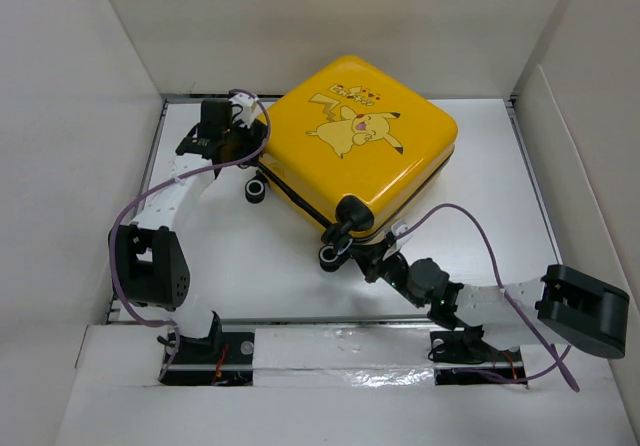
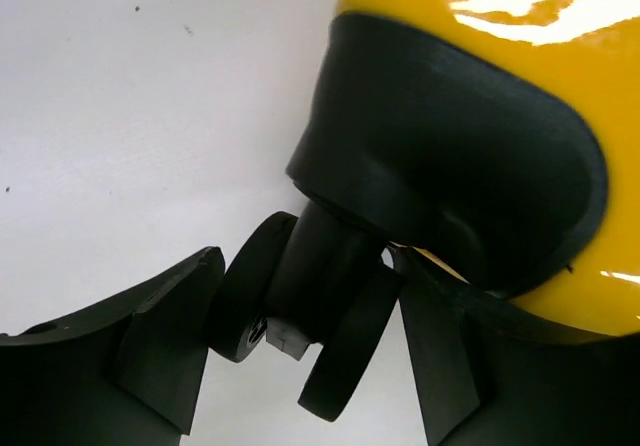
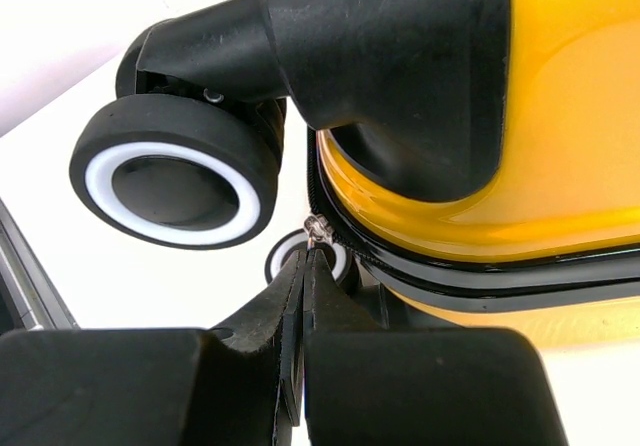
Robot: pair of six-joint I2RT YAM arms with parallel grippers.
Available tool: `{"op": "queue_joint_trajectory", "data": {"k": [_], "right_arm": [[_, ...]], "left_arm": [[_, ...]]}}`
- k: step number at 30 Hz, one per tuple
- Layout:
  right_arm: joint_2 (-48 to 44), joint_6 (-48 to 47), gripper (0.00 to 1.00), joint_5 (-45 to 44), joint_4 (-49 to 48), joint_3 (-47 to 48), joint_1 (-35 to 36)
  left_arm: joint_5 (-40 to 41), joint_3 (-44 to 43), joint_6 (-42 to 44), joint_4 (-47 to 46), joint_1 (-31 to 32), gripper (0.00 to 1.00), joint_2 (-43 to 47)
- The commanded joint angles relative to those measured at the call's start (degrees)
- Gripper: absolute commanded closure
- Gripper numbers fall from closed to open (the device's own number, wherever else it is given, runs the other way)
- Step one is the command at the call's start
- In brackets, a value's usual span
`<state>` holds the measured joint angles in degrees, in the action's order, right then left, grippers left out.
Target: Pack the luggage
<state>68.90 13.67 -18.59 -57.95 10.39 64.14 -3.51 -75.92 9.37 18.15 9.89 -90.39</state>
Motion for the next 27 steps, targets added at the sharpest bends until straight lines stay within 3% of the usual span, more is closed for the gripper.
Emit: {"op": "queue_joint_trajectory", "data": {"k": [1,4,5,11,19,23,27], "right_arm": [[-2.01,1.88,1.0,6.9,-4.8,-0.55,0.38],[-3.07,1.97,1.0,6.99,-3.49,-0.64,-0.32],[-3.94,2.06,1.0,7.07,-3.05,-0.72,-0.33],[-8.6,2.59,1.0,9.61,-0.15,-2.22,-5.15],[-23.52,3.38,1.0,13.14,13.38,-2.83,-13.85],[-30.75,3.56,1.0,15.59,19.97,-2.48,-18.42],[-34.01,3.82,1.0,17.44,25.16,-2.31,-20.89]], "left_arm": [[-4.13,-2.04,0.48,-1.81,0.31,0.38,-0.4],[-5.89,-2.39,0.48,-1.37,0.31,0.76,-0.84],[-6.33,-2.48,0.3,-1.28,0.31,1.0,-0.93],[-11.34,0.33,-3.3,-2.5,2.31,1.0,0.12],[-15.02,12.97,-12.17,-13.39,8.38,1.0,7.15],[-13.98,18.08,-18.05,-17.79,16.28,1.0,10.14],[-15.03,24.65,-25.17,-28.92,22.8,1.0,13.04]]}}
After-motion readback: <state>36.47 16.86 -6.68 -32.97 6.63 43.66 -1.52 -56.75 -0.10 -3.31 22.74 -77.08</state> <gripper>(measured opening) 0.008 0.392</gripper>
